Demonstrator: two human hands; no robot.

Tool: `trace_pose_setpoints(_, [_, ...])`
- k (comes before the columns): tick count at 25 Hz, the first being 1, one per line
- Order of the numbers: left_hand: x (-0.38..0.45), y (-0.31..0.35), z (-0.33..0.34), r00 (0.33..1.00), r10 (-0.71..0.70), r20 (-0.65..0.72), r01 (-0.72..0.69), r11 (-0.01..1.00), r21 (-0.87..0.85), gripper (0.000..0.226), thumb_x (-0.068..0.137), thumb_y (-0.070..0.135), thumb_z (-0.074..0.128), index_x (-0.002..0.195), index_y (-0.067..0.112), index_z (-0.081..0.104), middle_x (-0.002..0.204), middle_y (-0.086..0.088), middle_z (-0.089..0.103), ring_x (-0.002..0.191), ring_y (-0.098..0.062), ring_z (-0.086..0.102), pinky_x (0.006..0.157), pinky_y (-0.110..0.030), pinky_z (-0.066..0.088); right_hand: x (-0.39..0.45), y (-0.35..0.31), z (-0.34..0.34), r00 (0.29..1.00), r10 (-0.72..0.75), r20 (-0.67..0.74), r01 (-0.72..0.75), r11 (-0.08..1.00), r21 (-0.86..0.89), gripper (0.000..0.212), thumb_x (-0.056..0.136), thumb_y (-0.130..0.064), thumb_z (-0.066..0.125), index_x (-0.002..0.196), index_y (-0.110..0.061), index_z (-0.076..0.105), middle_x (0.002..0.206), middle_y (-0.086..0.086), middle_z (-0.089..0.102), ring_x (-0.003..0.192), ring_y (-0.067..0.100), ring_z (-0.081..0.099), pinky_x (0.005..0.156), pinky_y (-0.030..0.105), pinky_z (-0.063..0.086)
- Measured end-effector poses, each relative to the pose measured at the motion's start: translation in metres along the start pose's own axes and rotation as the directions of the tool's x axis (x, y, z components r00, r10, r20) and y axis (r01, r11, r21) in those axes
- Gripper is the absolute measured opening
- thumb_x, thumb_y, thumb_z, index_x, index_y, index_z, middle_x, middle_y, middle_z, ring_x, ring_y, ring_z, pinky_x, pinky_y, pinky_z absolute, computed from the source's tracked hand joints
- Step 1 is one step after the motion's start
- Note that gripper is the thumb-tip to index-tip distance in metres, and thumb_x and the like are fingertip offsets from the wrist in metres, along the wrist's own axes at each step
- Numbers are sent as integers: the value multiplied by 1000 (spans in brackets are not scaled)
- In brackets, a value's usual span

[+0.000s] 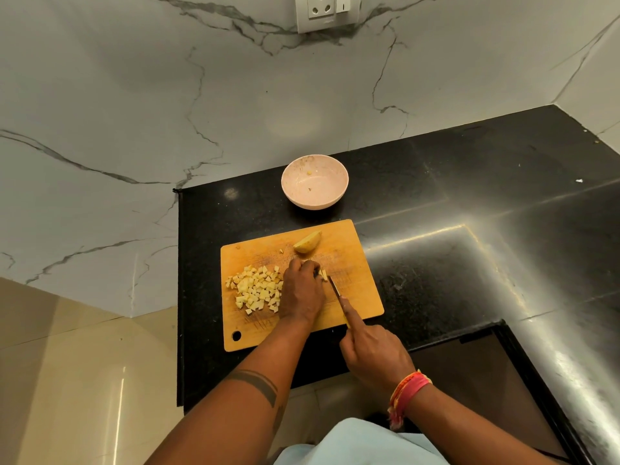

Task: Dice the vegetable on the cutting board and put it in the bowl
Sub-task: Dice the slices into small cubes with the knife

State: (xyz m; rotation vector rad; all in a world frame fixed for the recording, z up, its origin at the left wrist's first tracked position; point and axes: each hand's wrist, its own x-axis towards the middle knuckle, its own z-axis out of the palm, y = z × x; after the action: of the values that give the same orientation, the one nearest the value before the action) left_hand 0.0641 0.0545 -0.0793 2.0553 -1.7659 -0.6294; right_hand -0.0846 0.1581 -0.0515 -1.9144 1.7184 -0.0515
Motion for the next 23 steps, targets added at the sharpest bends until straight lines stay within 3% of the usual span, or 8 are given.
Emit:
trace_pose_setpoints(6, [-2, 9, 5, 1000, 17, 9, -18, 997, 71, 41, 97, 42, 60, 132, 20, 58, 128, -3, 47, 120, -22, 46, 100, -35, 45, 11, 5, -9, 989, 74, -129, -60, 992, 108, 68, 101, -32, 40, 162, -34, 10, 56, -7, 45, 47, 13, 43, 48, 33, 27])
trace_pose_setpoints(12, [8, -2, -3, 976, 187, 113, -191, 981, 30, 31, 99, 19, 60, 130, 18, 63, 129, 0, 51, 125, -19, 47, 107, -33, 43, 12, 8, -4, 994, 63, -93, -53, 993, 106, 67, 101, -33, 39, 162, -33, 10, 61, -4, 51, 51, 17, 49, 49, 35, 30])
trace_pose_setpoints(16, [5, -8, -7, 991, 124, 56, -126, 991, 39, 35, 99, 26, 62, 133, 19, 61, 130, 0, 49, 123, -17, 47, 104, -31, 46, 17, 4, -1, 995, 62, -79, -56, 996, 75, 68, 101, -35, 37, 161, -36, 6, 65, -1, 54, 53, 19, 49, 51, 35, 34])
trace_pose_setpoints(20, [4, -9, -7, 992, 89, 86, -94, 994, 54, 36, 101, 28, 59, 136, 19, 60, 133, 1, 48, 125, -17, 46, 106, -30, 44, 16, -7, 4, 1000, 17, -19, -16, 999, 52, 69, 102, -36, 36, 161, -36, 0, 74, 4, 61, 59, 22, 56, 56, 39, 46])
trace_pose_setpoints(23, [5, -7, -8, 991, 102, 88, -106, 993, 50, 34, 101, 27, 58, 135, 19, 61, 132, 1, 51, 124, -17, 47, 105, -30, 44, 15, -9, 1, 999, 24, -44, -22, 998, 51, 69, 102, -36, 35, 161, -35, 0, 70, 0, 58, 56, 19, 54, 52, 36, 41])
